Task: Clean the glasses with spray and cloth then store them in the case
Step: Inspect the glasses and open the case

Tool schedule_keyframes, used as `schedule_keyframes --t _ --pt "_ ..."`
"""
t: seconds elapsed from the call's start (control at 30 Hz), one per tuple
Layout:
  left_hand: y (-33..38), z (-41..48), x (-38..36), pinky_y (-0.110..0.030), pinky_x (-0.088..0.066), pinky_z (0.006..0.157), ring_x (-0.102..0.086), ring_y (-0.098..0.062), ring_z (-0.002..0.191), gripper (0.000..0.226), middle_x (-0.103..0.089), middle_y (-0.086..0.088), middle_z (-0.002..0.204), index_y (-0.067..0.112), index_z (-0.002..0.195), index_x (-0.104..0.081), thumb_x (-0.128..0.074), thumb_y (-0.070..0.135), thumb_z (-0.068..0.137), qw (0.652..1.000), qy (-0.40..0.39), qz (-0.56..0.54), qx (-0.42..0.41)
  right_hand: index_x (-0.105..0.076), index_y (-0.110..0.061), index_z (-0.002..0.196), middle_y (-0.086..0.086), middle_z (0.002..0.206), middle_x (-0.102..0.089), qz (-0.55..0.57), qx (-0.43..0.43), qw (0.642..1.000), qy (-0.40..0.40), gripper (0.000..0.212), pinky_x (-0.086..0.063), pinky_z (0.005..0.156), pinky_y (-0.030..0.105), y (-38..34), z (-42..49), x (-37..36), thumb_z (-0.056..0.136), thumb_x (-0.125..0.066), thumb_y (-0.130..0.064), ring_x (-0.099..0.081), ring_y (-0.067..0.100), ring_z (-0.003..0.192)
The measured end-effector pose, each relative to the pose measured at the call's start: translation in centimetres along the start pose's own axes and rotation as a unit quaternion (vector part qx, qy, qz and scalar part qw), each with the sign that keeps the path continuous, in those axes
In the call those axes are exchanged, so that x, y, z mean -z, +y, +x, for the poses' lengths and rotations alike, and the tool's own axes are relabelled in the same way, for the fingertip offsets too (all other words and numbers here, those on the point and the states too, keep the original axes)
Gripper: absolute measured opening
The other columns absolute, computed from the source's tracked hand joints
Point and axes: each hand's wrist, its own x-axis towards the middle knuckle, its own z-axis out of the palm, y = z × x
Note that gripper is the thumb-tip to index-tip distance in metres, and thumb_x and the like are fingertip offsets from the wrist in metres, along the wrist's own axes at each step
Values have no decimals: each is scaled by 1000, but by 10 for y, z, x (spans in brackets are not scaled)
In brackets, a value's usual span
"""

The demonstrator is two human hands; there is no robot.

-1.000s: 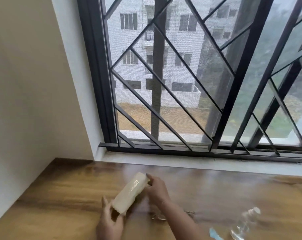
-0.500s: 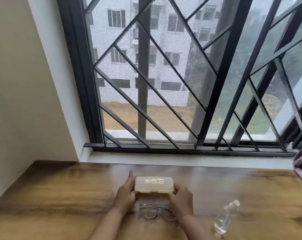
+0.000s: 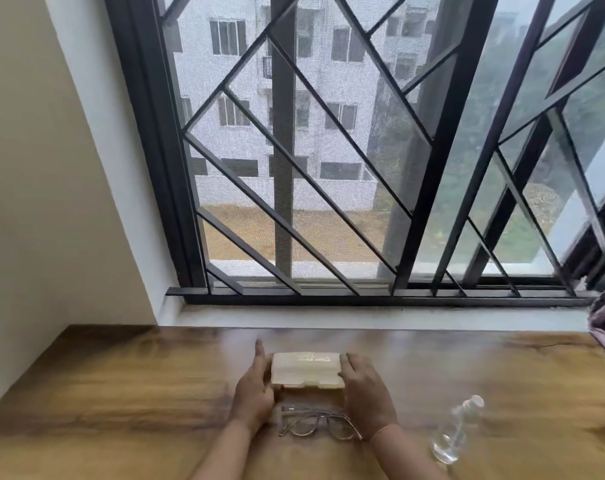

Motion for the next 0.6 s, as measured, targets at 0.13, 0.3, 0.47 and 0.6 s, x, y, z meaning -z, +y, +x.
schedule_keyframes --t 0.13,0.3,0.47,0.6 --pt "0 0 3 -23 -23 97 -44 6 110 94 -53 19 129 21 145 12 -56 1 82 999 -11 -34 3 -63 -5 76 10 76 -63 63 -23 998 17 10 -49 64 31 2 20 6 78 -62 6 -60 29 74" --pt "-1 1 2 -11 -26 95 -43 7 106 100 -55 8 131 26 141 17 -57 -3 82 996 -21 -88 3 -60 -7 76 12 82 -64 152 -142 978 -33 23 -38 67 34 5 49 9 90 -43 -3 -54 23 78" --pt "-5 4 2 -19 -42 98 -52 -8 112 101 -56 -4 130 33 132 22 -53 -11 81 991 -21 -131 3 -64 -1 108 17 100 -64 179 -158 970 -47 24 -46 90 40 2 54 12 92 -48 -8 -56 30 101" --pt "-7 4 1 -27 -41 102 -54 -10 114 103 -57 -2 129 34 132 23 -54 -10 81 991 -18 -130 -13 -73 -16 88 7 89 -63 66 -87 989 100 25 -47 73 39 -18 19 17 64 -81 -14 -57 30 87"
